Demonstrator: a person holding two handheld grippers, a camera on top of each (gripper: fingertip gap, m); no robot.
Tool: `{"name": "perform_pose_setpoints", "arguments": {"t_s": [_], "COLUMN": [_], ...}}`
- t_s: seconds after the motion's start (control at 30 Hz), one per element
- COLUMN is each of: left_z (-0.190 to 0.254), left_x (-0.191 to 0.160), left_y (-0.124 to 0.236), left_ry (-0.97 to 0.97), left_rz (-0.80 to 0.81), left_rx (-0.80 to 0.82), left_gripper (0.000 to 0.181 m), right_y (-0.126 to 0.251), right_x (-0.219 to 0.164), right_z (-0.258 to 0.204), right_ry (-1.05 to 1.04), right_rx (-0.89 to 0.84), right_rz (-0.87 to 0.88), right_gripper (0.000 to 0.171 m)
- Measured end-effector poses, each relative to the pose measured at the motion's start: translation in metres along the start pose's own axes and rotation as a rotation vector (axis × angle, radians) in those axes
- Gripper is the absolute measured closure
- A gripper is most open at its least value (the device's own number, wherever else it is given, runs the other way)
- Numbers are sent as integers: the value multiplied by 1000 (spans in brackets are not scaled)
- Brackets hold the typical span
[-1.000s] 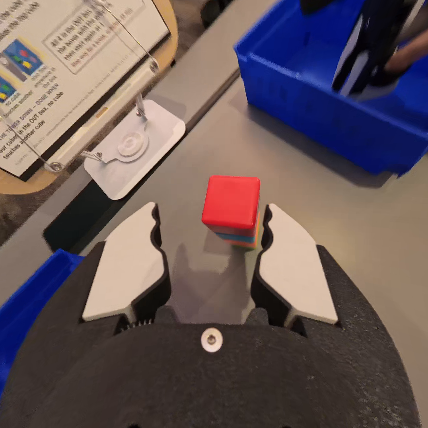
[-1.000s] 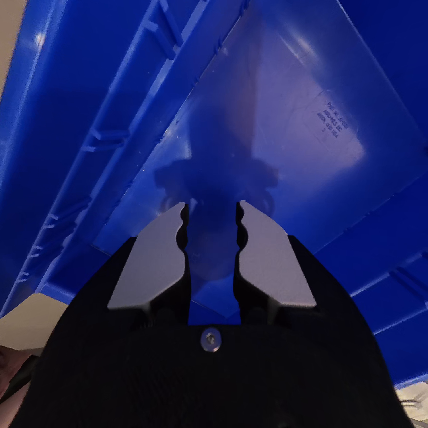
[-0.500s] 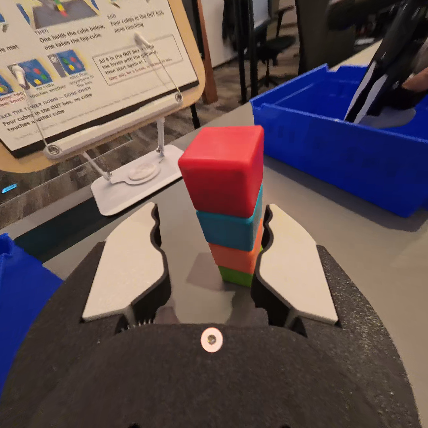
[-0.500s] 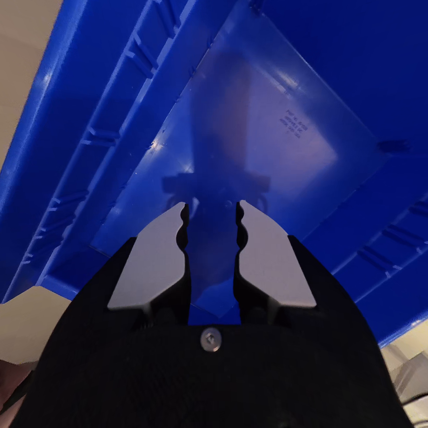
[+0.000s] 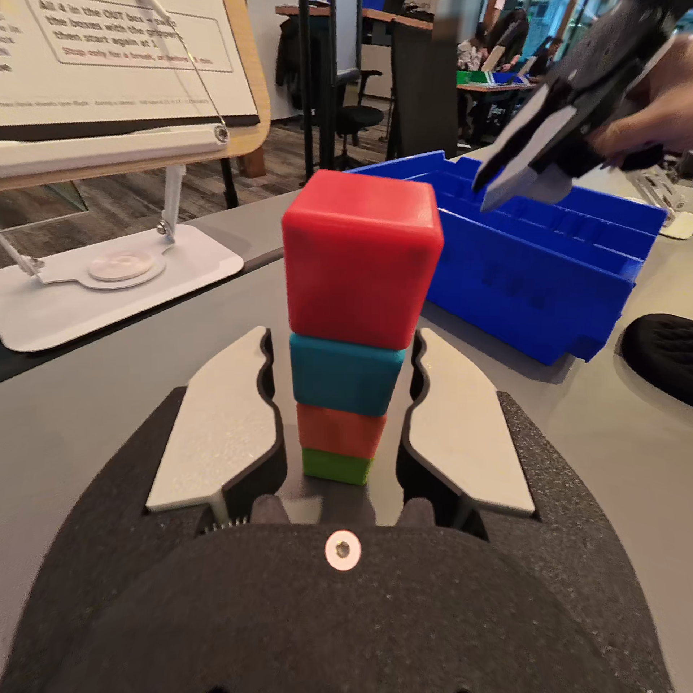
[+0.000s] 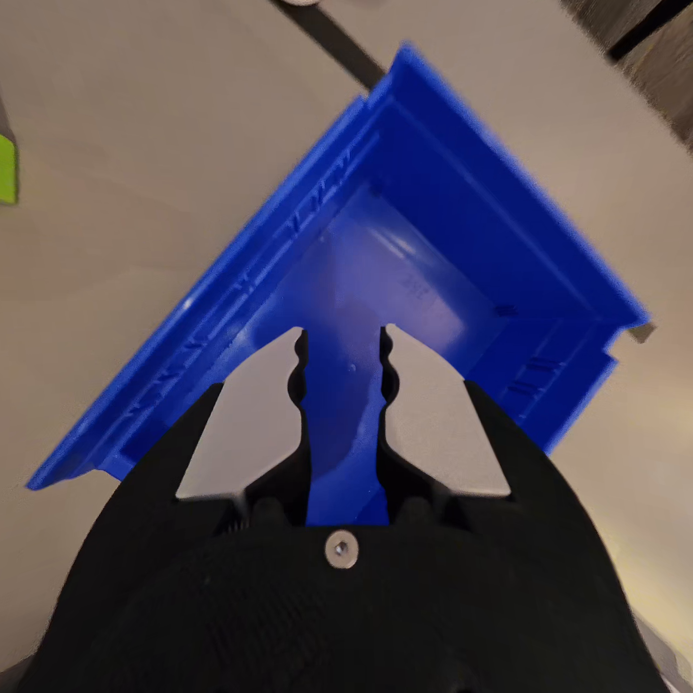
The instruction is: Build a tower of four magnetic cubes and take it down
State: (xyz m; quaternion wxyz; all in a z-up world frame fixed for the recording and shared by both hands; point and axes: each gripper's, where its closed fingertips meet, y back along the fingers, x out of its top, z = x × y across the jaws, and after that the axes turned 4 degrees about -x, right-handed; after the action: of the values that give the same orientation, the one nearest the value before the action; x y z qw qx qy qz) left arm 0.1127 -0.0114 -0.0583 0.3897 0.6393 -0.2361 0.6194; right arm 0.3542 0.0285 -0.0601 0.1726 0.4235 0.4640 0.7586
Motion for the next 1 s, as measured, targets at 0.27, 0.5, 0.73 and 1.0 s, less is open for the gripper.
{"name": "perform_pose_setpoints", "arguments": {"t_s": [0.27,0.5,0.73,1.0], "left_z": [9,4,3,4], "left_x": [-6,-6,-6,-6], "left_y": [-6,-3,-5,-5], "left_ry": [-18,2,6,2], "left_rz": [-6,-1,0,2], "left_rx": [-37,78,104,98], "left_gripper": [125,125,125,125], "right_y": [93,96,56,37], "right_x": [114,156,152,145], "right_z": [-58,-165,-209,-222], "right_ry": [10,-14,-22,-33], "right_rx": [12,141,158,97], "right_rz": [627,752,629,651], "right_gripper": [119,99,95,102]}}
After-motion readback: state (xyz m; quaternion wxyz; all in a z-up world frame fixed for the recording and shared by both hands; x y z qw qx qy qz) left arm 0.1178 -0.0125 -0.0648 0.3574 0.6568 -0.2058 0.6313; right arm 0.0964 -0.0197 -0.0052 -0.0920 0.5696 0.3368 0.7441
